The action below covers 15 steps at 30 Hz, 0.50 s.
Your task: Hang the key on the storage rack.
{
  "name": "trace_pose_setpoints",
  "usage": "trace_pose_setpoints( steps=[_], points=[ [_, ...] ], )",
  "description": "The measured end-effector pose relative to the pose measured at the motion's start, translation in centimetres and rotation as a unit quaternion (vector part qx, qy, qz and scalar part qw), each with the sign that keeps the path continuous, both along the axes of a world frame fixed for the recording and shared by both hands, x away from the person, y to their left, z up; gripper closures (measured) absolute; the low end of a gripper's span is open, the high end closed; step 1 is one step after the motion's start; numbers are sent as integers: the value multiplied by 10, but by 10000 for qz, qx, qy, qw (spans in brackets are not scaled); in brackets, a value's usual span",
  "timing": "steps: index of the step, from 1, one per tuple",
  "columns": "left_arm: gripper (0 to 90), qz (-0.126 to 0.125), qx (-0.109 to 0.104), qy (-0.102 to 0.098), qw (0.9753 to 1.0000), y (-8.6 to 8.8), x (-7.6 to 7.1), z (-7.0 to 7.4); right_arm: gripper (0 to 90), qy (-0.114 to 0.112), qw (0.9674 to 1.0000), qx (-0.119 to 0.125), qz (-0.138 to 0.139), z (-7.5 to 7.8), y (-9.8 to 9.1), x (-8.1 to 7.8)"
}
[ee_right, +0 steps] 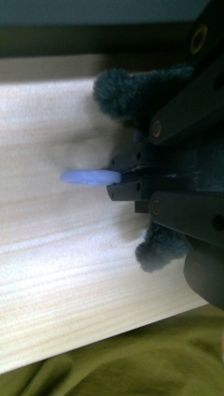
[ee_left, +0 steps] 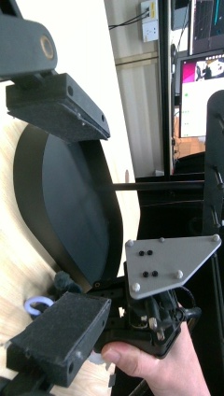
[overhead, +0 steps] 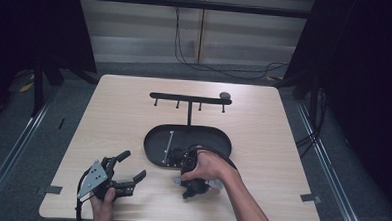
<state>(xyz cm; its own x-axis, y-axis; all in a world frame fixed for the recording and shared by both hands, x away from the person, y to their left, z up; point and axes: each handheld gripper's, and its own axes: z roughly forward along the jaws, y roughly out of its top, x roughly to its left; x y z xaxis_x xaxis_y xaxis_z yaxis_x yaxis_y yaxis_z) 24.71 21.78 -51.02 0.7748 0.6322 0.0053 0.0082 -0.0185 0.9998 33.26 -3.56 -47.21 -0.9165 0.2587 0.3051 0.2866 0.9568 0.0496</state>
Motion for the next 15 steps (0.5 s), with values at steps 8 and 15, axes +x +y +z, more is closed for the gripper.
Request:
trace_pose_setpoints(
  steps=[8,15],
  points=[
    [156,17,-96,31,9999,-1,0,0,874,173,9995,242,91,4,-3,1],
    [156,-1,2,4,10000,0,0,0,874,132,9981,602,-32,24,-15,-1]
  ],
)
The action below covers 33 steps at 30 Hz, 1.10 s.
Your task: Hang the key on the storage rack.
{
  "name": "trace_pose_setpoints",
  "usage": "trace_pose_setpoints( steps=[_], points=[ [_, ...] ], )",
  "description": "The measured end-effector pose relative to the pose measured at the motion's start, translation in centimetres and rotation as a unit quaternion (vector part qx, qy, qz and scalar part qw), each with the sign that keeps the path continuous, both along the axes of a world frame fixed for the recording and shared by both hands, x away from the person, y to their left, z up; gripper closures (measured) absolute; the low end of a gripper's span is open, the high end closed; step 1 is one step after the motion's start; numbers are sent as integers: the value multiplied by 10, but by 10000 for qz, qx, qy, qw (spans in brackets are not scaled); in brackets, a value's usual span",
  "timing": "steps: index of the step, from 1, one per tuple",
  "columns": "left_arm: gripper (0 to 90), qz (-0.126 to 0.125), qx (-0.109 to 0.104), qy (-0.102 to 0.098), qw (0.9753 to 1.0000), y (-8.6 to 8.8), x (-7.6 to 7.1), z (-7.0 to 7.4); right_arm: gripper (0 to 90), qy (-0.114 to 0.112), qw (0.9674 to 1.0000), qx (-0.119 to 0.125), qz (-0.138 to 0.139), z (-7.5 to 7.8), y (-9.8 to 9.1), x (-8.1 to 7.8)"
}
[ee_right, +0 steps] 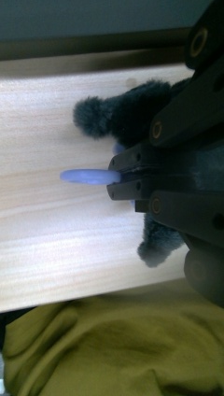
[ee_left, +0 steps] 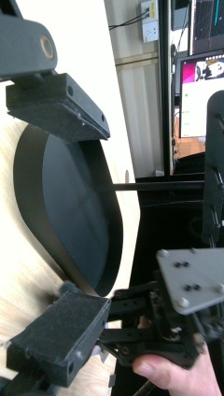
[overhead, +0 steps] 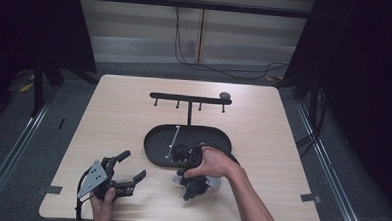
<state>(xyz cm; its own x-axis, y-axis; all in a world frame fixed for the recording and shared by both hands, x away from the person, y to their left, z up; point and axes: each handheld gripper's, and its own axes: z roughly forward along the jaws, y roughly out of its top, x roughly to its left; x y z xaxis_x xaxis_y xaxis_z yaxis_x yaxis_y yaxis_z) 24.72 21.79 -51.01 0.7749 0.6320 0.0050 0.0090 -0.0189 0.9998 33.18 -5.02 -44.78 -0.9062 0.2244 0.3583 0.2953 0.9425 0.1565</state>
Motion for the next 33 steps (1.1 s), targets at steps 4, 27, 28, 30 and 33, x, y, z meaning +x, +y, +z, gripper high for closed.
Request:
trace_pose_setpoints(
  steps=[4,27,28,30,33],
  points=[
    [156,0,2,2,10000,0,0,0,874,9,9997,214,-83,10,-8,-3],
    [156,36,-12,12,10000,0,0,0,874,-336,9964,706,-322,63,-34,2],
    [156,35,-2,9,10000,0,0,0,874,-306,9966,681,-347,64,-35,2],
    [155,34,-12,13,10000,0,0,0,874,-334,9965,658,-391,69,-37,3],
    [156,35,-10,11,10000,0,0,0,874,-424,9954,764,-397,75,-40,5]
  ],
)
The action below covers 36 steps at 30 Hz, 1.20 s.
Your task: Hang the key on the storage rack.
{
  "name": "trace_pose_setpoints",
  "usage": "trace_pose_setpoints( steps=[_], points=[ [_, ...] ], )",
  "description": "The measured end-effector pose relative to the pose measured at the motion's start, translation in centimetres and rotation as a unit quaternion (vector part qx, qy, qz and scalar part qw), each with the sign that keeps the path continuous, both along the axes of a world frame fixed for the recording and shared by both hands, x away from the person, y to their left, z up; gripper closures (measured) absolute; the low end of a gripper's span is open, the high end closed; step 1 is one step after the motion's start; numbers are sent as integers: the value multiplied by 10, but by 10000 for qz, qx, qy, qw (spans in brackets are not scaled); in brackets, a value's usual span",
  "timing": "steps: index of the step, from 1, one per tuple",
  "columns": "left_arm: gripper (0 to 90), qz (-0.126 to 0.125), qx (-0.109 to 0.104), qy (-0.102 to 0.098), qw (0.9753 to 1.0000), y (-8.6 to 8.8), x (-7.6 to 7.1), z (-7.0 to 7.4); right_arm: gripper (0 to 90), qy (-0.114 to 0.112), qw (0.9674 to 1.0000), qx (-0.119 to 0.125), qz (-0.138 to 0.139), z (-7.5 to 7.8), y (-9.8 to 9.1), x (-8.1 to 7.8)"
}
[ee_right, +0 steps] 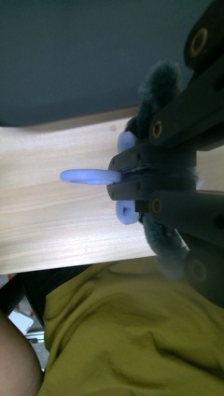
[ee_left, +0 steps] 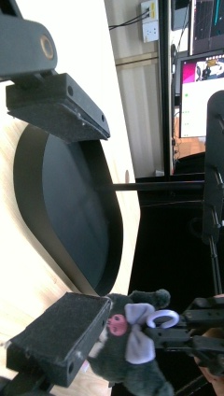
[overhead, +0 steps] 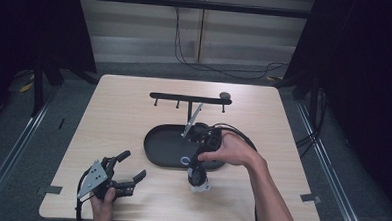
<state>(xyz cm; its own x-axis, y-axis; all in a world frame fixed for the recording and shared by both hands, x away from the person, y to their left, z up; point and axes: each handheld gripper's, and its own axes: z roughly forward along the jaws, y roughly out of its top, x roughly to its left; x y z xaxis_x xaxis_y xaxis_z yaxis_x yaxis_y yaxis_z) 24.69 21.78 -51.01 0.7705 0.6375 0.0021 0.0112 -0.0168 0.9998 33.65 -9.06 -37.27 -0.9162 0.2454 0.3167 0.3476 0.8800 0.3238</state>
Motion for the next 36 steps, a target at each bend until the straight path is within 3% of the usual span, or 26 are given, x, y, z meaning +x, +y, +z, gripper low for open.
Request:
trace_pose_setpoints(
  steps=[9,18,24,36],
  points=[
    [156,-5,-1,1,10000,0,0,0,874,-160,9998,96,-20,19,-8,0],
    [156,-7,-2,1,10000,0,0,0,874,-165,9998,69,-50,35,-11,3],
    [156,-6,7,-2,10000,0,0,0,874,-312,9994,87,-93,50,-13,8],
    [156,-6,-1,1,10000,0,0,0,874,-426,9986,183,-256,64,-23,21]
  ],
)
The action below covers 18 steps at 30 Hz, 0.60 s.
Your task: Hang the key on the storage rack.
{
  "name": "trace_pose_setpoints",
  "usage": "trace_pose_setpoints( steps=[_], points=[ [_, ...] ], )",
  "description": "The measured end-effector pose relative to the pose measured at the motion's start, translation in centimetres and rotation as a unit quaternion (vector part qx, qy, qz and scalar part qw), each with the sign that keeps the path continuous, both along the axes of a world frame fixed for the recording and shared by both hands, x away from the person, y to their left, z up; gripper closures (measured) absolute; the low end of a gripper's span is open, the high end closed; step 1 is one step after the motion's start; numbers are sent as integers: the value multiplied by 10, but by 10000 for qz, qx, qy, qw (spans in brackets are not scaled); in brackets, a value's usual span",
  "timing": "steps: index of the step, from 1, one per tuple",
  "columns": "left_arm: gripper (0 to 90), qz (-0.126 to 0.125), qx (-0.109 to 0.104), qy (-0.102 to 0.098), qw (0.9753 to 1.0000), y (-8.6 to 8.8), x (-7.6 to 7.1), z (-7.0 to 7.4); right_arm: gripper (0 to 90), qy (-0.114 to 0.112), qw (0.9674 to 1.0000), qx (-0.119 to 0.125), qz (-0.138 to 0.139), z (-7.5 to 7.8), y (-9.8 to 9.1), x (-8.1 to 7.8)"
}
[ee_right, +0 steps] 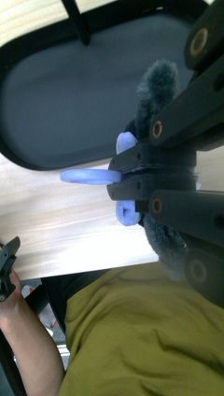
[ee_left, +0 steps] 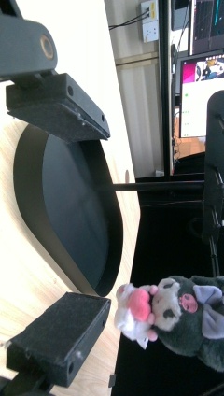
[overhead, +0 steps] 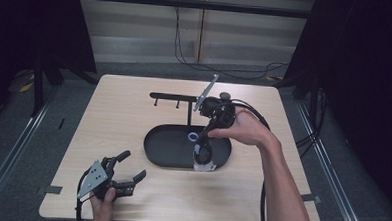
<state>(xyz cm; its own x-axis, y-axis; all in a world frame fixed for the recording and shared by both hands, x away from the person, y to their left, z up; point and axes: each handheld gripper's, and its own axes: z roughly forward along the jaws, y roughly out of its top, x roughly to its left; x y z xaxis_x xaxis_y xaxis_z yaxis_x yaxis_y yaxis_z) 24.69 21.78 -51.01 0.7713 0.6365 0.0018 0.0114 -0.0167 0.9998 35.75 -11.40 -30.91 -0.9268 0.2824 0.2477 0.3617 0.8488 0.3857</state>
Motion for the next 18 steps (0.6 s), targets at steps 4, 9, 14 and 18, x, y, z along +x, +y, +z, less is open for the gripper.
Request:
trace_pose_setpoints(
  steps=[4,9,14,18],
  points=[
    [156,-1,-2,2,10000,0,0,0,874,-8,10000,-70,-65,4,-2,4],
    [156,0,-2,1,10000,0,0,0,874,1,9998,-196,-72,10,-2,9],
    [156,-2,1,2,10000,0,0,0,873,51,9995,-281,-115,14,1,18],
    [156,2,-22,16,10000,0,0,0,873,107,9991,-369,-188,17,1,25]
  ],
)
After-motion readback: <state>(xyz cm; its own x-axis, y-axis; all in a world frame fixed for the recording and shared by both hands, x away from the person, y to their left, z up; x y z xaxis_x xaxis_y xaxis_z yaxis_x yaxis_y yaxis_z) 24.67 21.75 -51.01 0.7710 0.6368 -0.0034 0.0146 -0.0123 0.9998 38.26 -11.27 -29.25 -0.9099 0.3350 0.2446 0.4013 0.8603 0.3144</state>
